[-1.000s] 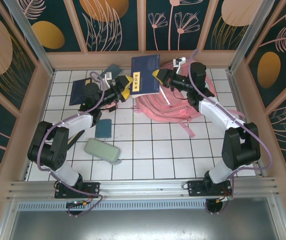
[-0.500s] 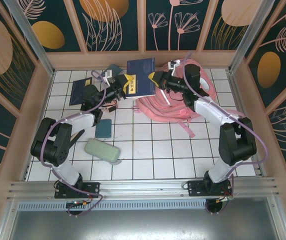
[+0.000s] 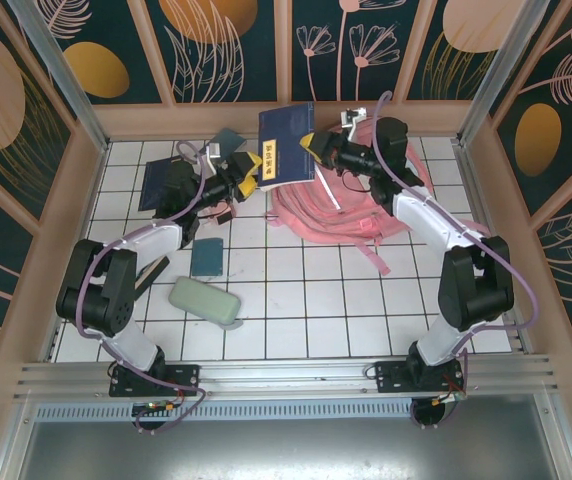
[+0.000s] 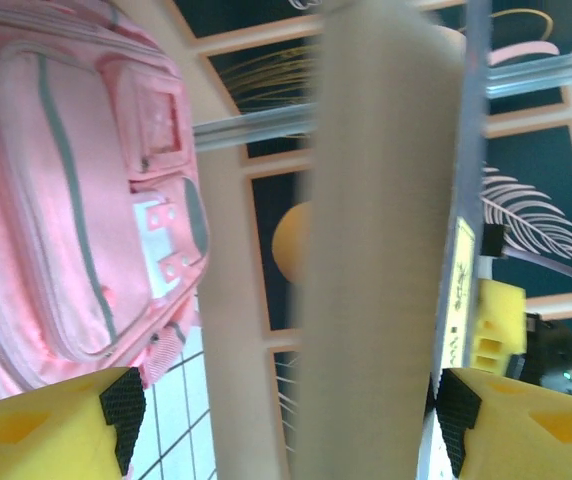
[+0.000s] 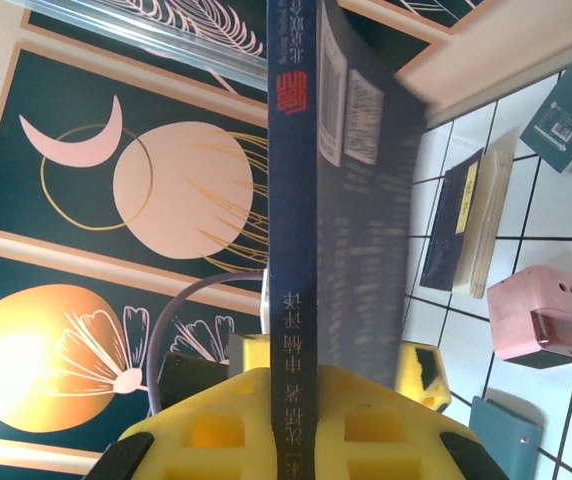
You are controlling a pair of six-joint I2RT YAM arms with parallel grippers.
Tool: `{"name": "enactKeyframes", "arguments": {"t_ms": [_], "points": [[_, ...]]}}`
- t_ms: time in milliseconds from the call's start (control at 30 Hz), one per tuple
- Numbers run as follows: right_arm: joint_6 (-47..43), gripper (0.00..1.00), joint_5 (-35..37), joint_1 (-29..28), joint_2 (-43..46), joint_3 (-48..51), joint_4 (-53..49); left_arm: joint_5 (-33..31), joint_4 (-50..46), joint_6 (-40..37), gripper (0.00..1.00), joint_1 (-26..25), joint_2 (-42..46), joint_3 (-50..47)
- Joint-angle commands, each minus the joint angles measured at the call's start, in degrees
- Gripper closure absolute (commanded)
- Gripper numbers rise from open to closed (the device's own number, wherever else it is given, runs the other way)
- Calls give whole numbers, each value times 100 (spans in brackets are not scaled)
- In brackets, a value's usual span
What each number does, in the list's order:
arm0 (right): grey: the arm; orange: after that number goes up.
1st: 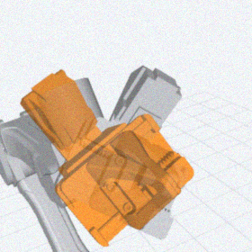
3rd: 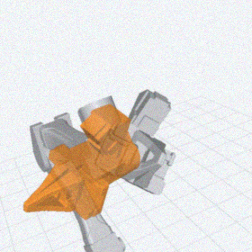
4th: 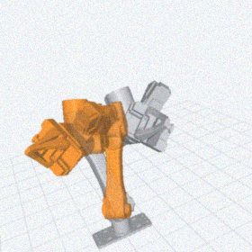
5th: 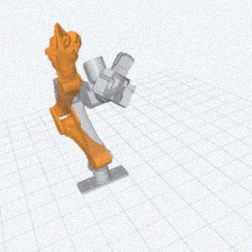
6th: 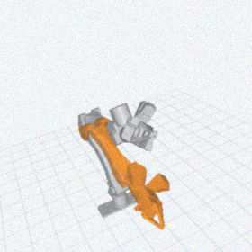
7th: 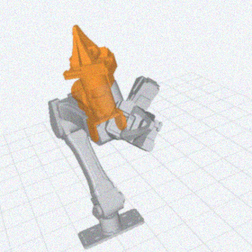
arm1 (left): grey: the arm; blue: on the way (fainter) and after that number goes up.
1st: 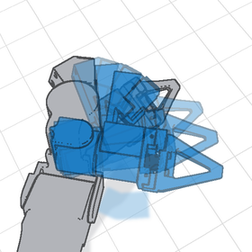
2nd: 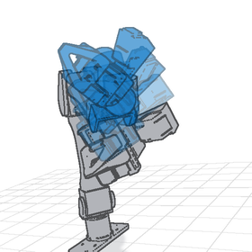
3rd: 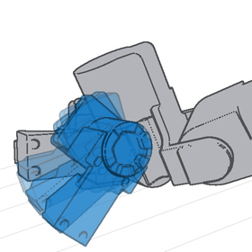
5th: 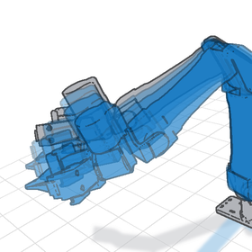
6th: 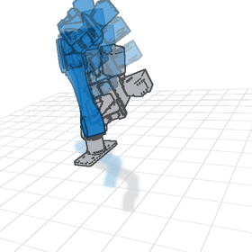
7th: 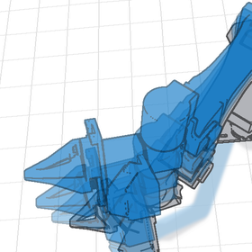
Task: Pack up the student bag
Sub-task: Pass the book.
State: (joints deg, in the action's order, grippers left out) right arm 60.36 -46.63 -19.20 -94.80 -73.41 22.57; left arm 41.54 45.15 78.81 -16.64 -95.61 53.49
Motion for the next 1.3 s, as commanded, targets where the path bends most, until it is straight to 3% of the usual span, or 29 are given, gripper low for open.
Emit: {"name": "enactKeyframes", "arguments": {"t_ms": [0, 300, 467, 600, 733, 867, 1000, 1167, 1267], "points": [[77, 100, -231, -51, -3, -159, 421, 64, 94, -127, 22, 10, 56, 142], [297, 100, -258, -201, -225, -76, 755, 225, 2451, 1472, 20, 6, -223, 19], [286, 100, -243, -189, -236, 9, 772, 233, 3048, 1902, 23, 3, -388, 33], [281, 100, -242, -182, -236, 8, 758, 267, 2985, 1852, 24, 5, -414, 23], [153, 100, -246, -185, -261, -61, 549, 302, 3018, 1849, 35, 6, -426, 60], [-55, 100, -308, -187, -339, -115, 304, 368, 2968, 1778, 54, 8, -363, 102], [-185, 100, -451, -182, -422, -165, 161, 327, 2554, 1466, 83, 20, -291, 48], [-655, 100, -361, -164, -405, -281, -427, 328, 2219, 1229, 100, 19, -83, 49], [-1034, 77, -151, -111, -402, -425, -986, 317, 2029, 1110, 100, 47, -30, 65]]}}
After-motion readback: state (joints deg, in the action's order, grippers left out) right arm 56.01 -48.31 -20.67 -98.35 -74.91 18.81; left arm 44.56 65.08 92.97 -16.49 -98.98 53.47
